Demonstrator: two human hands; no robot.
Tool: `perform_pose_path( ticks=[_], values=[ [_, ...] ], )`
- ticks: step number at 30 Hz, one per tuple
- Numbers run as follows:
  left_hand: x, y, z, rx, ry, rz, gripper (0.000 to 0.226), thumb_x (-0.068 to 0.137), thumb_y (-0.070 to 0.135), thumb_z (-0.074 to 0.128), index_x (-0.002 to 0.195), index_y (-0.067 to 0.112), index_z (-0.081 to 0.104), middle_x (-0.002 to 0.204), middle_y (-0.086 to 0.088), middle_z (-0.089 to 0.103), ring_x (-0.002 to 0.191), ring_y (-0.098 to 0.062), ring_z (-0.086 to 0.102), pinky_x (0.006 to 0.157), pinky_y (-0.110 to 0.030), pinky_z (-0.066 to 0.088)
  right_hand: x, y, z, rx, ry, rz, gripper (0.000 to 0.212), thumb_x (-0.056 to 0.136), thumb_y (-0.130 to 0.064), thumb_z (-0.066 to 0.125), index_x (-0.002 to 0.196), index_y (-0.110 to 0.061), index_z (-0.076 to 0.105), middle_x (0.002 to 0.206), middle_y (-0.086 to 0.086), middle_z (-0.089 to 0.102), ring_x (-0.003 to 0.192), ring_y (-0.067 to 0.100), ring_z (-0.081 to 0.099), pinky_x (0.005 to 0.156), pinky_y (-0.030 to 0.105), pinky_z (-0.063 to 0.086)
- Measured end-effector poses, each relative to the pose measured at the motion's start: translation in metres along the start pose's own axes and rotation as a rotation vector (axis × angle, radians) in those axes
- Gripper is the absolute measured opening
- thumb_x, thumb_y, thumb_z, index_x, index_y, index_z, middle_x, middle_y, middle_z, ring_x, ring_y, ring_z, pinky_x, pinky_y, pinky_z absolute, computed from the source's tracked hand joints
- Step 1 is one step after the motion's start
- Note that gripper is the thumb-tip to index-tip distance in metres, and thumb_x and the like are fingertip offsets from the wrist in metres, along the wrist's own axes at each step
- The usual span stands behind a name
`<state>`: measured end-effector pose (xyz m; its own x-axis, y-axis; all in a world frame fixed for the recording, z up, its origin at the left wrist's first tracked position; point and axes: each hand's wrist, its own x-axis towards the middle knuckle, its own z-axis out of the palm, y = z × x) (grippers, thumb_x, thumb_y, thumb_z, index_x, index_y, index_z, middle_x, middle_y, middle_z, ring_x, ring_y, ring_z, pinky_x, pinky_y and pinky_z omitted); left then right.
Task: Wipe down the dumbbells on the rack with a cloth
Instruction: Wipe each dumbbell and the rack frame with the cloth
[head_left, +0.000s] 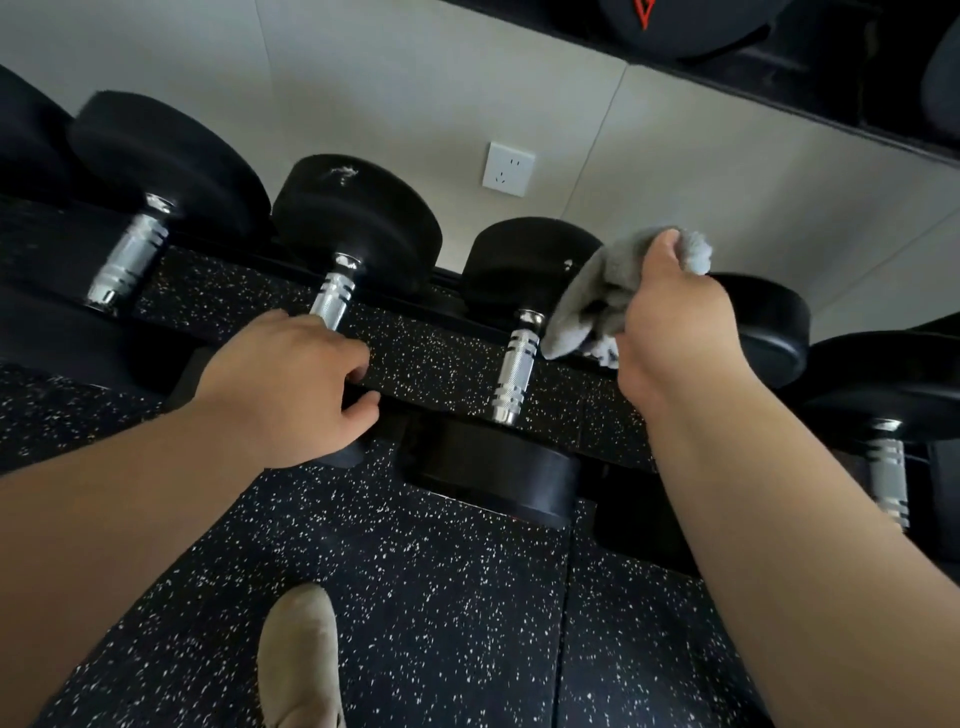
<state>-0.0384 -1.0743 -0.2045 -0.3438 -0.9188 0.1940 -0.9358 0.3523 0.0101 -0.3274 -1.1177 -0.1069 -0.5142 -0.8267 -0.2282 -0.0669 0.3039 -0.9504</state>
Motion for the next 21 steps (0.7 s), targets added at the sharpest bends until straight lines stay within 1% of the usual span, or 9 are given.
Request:
perform_pose_path(
  ticks=[2, 5, 7, 8, 9, 11, 15, 18, 21],
  values=[
    [0.001, -0.002, 0.001, -0.04, 0.034, -0.048, 0.042, 0.084, 0.065, 0.042, 0.082, 0.032, 0.068, 0.068, 0.015, 0.056, 0.072, -0.012, 0.052, 0.086, -0.036, 0.044, 0.002, -0.001, 0.003, -0.076, 0.028, -0.156, 0.046, 0.105, -0.057, 0.041, 0.121, -0.019, 0.061, 0.089, -0.004, 0.066, 0.076, 0.013, 0.065, 0.069, 0.029, 0.051],
    [0.001, -0.002, 0.001, -0.071, 0.065, -0.093, 0.046, 0.085, 0.066, 0.041, 0.081, 0.029, 0.069, 0.07, 0.014, 0.059, 0.075, -0.014, 0.055, 0.09, -0.04, 0.046, 0.016, 0.007, 0.022, -0.317, -0.069, -0.353, 0.075, 0.102, -0.061, 0.04, 0.159, -0.015, 0.022, 0.129, 0.002, 0.059, 0.117, 0.016, 0.059, 0.098, 0.03, 0.044],
    [0.003, -0.001, 0.0, -0.016, 0.031, -0.091, 0.05, 0.085, 0.067, 0.039, 0.083, 0.029, 0.07, 0.072, 0.012, 0.062, 0.079, -0.016, 0.057, 0.091, -0.04, 0.045, 0.027, 0.018, 0.035, -0.682, -0.201, -0.507, 0.091, 0.099, -0.069, 0.034, 0.164, -0.017, -0.002, 0.165, 0.008, 0.029, 0.151, 0.025, 0.031, 0.124, 0.042, 0.026],
    [0.003, 0.0, -0.001, 0.016, 0.009, -0.081, 0.051, 0.086, 0.068, 0.037, 0.086, 0.029, 0.071, 0.074, 0.012, 0.064, 0.081, -0.017, 0.058, 0.091, -0.04, 0.045, 0.033, 0.023, 0.038, -0.907, -0.242, -0.616, 0.092, 0.098, -0.071, 0.029, 0.164, -0.018, -0.004, 0.171, 0.007, 0.014, 0.157, 0.027, 0.016, 0.128, 0.045, 0.015],
    [0.004, 0.0, -0.001, 0.04, -0.009, -0.07, 0.053, 0.086, 0.068, 0.036, 0.087, 0.029, 0.072, 0.076, 0.011, 0.065, 0.083, -0.017, 0.058, 0.092, -0.04, 0.045, 0.04, 0.027, 0.038, -1.07, -0.255, -0.742, 0.091, 0.097, -0.074, 0.026, 0.165, -0.019, -0.002, 0.172, 0.006, 0.008, 0.158, 0.027, 0.008, 0.129, 0.047, 0.01],
    [0.004, -0.001, -0.001, 0.057, -0.017, -0.057, 0.054, 0.087, 0.069, 0.035, 0.089, 0.029, 0.072, 0.076, 0.011, 0.065, 0.084, -0.017, 0.059, 0.091, -0.039, 0.044, 0.053, 0.031, 0.03, -1.169, -0.261, -0.861, 0.09, 0.095, -0.076, 0.028, 0.165, -0.024, 0.008, 0.171, 0.002, 0.014, 0.157, 0.027, 0.013, 0.127, 0.049, 0.019],
    [0.004, 0.0, 0.002, 0.089, -0.008, -0.054, 0.056, 0.086, 0.068, 0.035, 0.085, 0.027, 0.073, 0.072, 0.009, 0.065, 0.081, -0.018, 0.06, 0.089, -0.039, 0.045, 0.069, 0.046, 0.003, -0.841, -0.244, -0.56, 0.092, 0.089, -0.068, 0.059, 0.162, -0.033, 0.016, 0.155, 0.001, 0.044, 0.135, 0.027, 0.05, 0.103, 0.036, 0.046],
    [0.006, 0.0, 0.004, 0.153, -0.037, -0.041, 0.059, 0.087, 0.068, 0.032, 0.08, 0.026, 0.073, 0.069, 0.006, 0.065, 0.079, -0.02, 0.06, 0.09, -0.04, 0.044, 0.064, 0.05, 0.008, -0.808, -0.225, -0.496, 0.087, 0.095, -0.064, 0.054, 0.163, -0.025, 0.017, 0.155, 0.009, 0.043, 0.134, 0.03, 0.051, 0.1, 0.036, 0.045],
    [0.007, 0.0, 0.005, 0.189, -0.047, -0.02, 0.06, 0.087, 0.068, 0.03, 0.078, 0.026, 0.072, 0.069, 0.005, 0.065, 0.077, -0.021, 0.059, 0.088, -0.041, 0.043, 0.055, 0.028, 0.032, -0.909, -0.142, -0.552, 0.081, 0.099, -0.067, 0.041, 0.16, -0.016, 0.025, 0.149, 0.014, 0.046, 0.13, 0.035, 0.052, 0.099, 0.042, 0.047]
  ],
)
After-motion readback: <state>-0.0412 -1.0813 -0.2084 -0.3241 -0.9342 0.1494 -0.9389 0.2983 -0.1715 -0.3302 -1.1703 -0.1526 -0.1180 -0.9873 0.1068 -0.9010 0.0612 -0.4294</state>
